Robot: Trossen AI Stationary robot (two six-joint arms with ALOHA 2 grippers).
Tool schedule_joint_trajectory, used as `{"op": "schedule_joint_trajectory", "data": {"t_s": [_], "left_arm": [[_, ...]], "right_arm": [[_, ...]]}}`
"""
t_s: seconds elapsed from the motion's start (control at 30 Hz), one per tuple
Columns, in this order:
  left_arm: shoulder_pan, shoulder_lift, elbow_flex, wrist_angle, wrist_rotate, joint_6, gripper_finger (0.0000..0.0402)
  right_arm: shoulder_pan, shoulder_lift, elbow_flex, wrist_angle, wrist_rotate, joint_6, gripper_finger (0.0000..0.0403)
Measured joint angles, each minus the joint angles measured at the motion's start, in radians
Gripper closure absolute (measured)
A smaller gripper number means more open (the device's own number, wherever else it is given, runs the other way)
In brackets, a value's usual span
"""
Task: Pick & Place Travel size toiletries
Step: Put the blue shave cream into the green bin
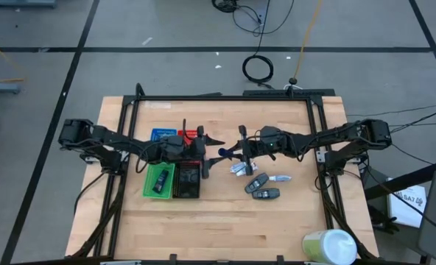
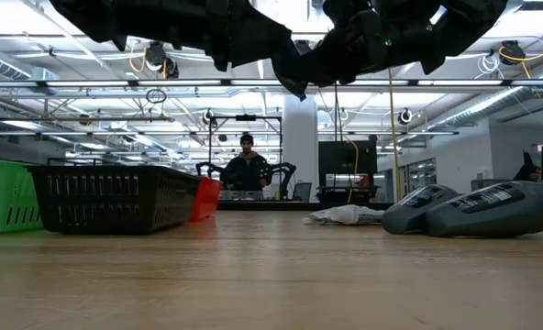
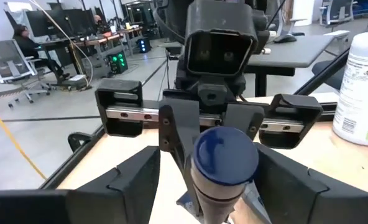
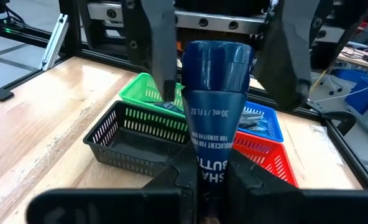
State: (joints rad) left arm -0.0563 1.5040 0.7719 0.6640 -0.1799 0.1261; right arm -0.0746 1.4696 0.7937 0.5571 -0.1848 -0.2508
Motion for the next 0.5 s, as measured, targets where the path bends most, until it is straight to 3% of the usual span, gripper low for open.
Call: {"op": "schedule_joint_trajectory", "data": {"t_s": [0.5], "left_arm": [[0.0,0.0,0.0,-0.012,0.001,0.0,0.0229]], "right_arm": [[-0.001,0.0,0.0,-0.001,0.002,0.002,0.0377]]}}
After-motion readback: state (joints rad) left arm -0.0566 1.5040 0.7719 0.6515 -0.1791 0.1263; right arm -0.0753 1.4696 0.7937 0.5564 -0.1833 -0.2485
